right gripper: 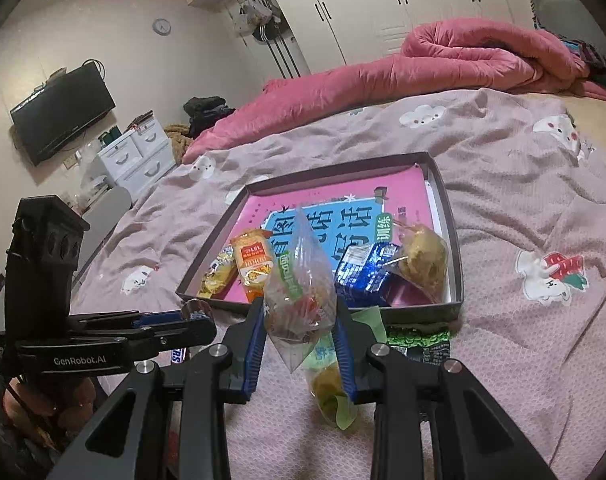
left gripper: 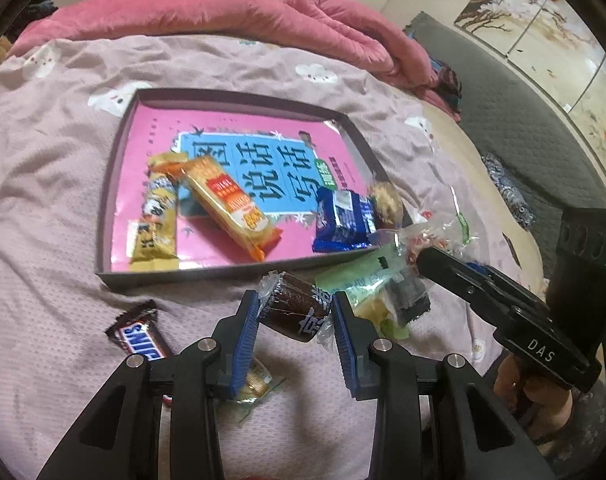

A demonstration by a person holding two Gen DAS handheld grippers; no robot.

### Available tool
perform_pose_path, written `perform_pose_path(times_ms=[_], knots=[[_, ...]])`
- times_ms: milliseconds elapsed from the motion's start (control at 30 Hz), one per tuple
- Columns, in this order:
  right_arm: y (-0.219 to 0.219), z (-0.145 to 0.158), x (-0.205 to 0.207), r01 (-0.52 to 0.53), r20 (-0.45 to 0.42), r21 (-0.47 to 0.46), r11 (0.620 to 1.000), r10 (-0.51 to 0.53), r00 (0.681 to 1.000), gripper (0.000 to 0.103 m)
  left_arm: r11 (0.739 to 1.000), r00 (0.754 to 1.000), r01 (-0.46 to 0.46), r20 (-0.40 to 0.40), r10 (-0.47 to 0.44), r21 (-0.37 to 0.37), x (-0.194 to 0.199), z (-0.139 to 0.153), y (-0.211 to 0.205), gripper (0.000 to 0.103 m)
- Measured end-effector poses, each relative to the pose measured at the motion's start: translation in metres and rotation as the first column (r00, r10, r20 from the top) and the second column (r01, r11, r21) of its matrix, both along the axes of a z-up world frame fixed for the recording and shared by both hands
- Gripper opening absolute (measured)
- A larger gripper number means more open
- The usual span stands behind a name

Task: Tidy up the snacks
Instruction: 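Carry the dark brown packet and clear candy bag over the tray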

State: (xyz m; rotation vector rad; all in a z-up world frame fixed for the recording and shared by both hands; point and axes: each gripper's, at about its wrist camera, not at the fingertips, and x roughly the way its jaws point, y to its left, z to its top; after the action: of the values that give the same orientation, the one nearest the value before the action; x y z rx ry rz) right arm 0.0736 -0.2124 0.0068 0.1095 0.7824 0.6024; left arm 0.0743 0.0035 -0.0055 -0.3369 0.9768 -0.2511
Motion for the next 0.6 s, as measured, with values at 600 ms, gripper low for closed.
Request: perform_pose_path(times_ms=[600], knots=[[-0.001, 0.019, -0.002, 0.024, 0.047, 0.020, 1.000, -0.025, 0.999, 0.032, 0.998, 0.996, -0.065, 0.055, 0.064, 0.014, -0.002, 0.026, 0.019, 0.038]])
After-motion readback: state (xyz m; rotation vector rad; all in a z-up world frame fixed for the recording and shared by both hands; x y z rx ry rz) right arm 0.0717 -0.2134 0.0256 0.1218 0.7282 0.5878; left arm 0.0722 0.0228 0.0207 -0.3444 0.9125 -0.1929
